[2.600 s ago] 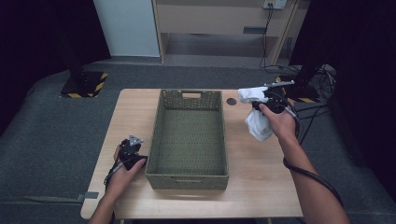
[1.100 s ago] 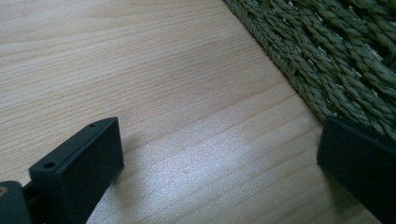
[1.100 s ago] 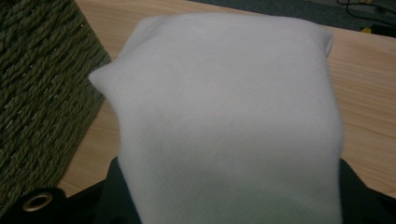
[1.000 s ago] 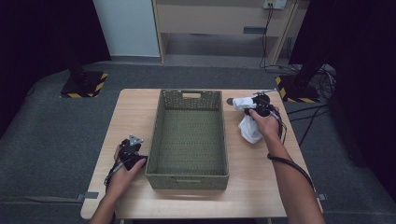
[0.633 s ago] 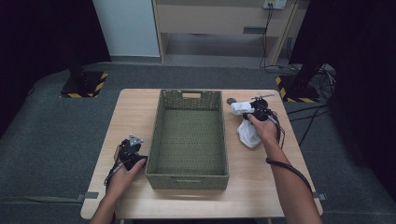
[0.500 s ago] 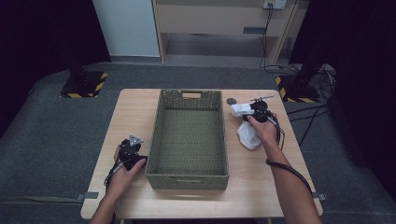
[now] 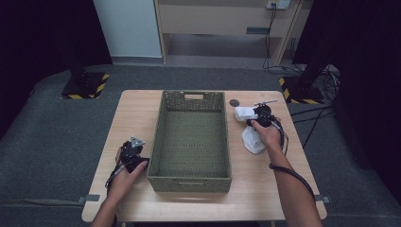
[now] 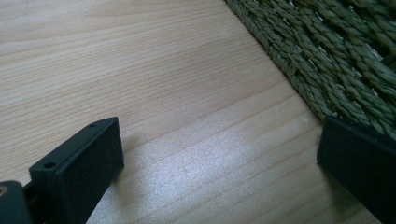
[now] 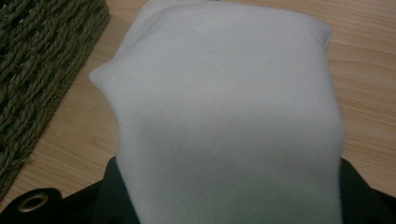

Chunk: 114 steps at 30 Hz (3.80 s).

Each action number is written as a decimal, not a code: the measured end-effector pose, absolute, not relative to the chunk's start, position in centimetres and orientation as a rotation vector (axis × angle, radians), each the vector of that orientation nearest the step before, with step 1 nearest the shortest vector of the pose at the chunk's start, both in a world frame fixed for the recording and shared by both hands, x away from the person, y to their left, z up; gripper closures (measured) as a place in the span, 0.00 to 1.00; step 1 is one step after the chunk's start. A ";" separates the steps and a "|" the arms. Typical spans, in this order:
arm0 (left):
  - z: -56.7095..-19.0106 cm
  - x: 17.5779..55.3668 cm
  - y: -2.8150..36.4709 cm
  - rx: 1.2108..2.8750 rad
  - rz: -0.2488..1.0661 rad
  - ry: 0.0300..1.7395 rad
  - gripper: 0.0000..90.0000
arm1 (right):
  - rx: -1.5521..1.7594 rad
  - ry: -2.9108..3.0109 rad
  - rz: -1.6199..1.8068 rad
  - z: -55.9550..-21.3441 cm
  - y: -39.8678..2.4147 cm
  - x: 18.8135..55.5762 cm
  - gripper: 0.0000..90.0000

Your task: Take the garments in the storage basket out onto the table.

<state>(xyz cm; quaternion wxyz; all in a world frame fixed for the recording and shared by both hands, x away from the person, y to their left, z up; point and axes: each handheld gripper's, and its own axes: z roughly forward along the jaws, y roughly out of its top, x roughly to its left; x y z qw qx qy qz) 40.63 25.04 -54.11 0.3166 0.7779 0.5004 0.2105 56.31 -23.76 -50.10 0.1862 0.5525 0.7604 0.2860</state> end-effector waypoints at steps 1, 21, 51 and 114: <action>-54.1 40.6 25.0 2.048 0.554 1.318 0.00 | 1.554 2.144 0.813 -50.1 -23.8 56.3 0.54; -54.1 40.6 25.0 2.048 0.554 1.318 0.00 | 1.550 2.142 0.838 -50.9 -24.3 56.5 0.31; -54.1 40.6 25.0 2.048 0.554 1.317 0.00 | 1.593 2.019 1.026 -45.7 -24.8 55.7 0.04; -54.1 40.6 25.0 2.048 0.554 1.317 0.00 | 1.265 2.057 1.137 -41.0 -23.5 43.2 0.03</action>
